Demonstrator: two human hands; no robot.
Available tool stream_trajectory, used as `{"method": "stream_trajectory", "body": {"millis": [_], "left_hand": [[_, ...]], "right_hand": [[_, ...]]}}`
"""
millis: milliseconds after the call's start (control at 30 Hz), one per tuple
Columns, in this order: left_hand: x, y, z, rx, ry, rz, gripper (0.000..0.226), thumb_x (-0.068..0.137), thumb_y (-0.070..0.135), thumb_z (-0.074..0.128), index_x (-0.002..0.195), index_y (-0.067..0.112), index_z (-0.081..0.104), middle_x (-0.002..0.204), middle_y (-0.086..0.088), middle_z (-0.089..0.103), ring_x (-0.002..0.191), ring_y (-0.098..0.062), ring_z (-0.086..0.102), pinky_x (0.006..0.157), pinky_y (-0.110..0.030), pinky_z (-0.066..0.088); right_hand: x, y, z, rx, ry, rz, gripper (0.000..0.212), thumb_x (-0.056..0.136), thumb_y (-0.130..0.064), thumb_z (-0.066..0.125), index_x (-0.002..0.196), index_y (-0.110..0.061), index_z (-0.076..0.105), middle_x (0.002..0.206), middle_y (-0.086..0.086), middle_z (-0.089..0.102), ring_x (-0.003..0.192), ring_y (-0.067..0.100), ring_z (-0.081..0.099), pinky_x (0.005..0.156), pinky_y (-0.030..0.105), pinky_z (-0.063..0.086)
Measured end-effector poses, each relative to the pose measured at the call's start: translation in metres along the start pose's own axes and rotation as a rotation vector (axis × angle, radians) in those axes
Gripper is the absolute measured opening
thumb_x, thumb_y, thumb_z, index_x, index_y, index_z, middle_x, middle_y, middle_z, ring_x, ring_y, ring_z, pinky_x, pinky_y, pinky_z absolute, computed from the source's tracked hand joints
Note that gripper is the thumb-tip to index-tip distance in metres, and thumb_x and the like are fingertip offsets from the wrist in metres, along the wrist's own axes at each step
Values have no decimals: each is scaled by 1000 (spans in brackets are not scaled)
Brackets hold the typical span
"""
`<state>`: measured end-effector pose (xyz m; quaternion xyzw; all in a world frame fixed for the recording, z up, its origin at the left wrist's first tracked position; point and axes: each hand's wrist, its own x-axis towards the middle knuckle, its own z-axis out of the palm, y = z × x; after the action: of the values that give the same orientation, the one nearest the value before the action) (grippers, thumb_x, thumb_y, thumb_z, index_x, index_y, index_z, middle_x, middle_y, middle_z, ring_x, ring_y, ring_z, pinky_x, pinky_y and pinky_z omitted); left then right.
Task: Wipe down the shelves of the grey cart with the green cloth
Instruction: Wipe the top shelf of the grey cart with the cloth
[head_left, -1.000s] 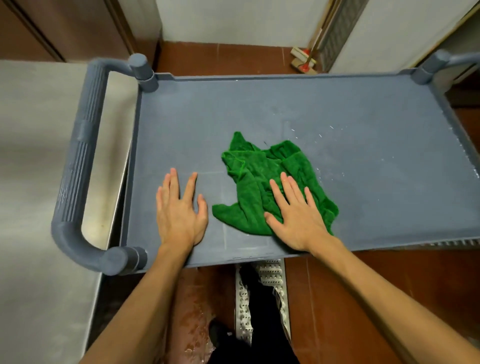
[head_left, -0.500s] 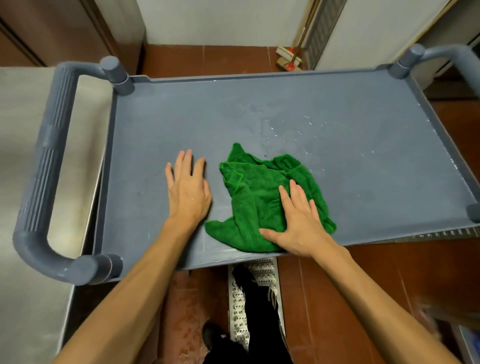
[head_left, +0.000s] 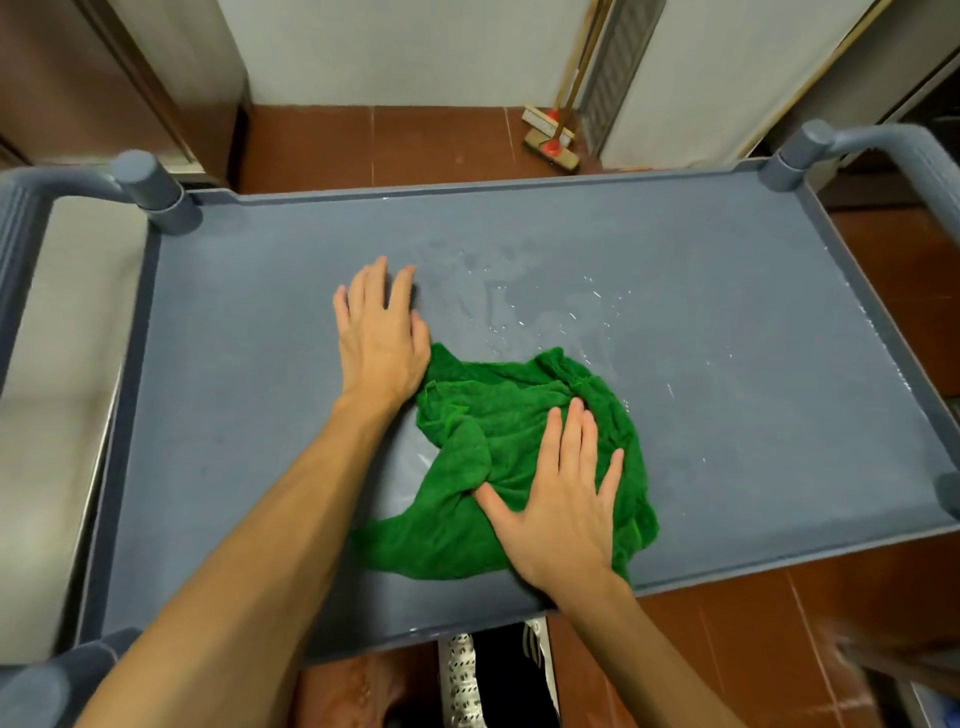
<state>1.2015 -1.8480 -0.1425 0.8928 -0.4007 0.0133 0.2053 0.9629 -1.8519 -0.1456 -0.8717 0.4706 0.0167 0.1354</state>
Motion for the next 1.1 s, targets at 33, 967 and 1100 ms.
{"method": "stream_trajectory", "body": {"millis": [33,967,1100], "left_hand": [[3,0,4,44,-40,-42,56,98,21,48,152,8,40,161,-20,33,148,-37,30,120,-53,19],[10,-6,30,209,-141,-126,64,103,36,25,161,8,20,170,-12,12,158,-29,7,125,-56,13],[11,-3,31,168,-134,-168,70,101,34,30,160,3,10,169,-13,12,158,-28,5,125,-57,13]], "right_hand": [[1,0,2,0,15,6,114,78,-87,29,158,-9,1,166,7,-12,153,20,-11,121,58,3],[277,-30,-25,35,182,338,112,77,-71,34,155,3,4,165,20,-1,153,31,-2,120,61,0],[289,-63,-23,43,145,320,132,65,-88,28,154,6,2,163,27,-2,152,37,-5,118,63,-2]]}}
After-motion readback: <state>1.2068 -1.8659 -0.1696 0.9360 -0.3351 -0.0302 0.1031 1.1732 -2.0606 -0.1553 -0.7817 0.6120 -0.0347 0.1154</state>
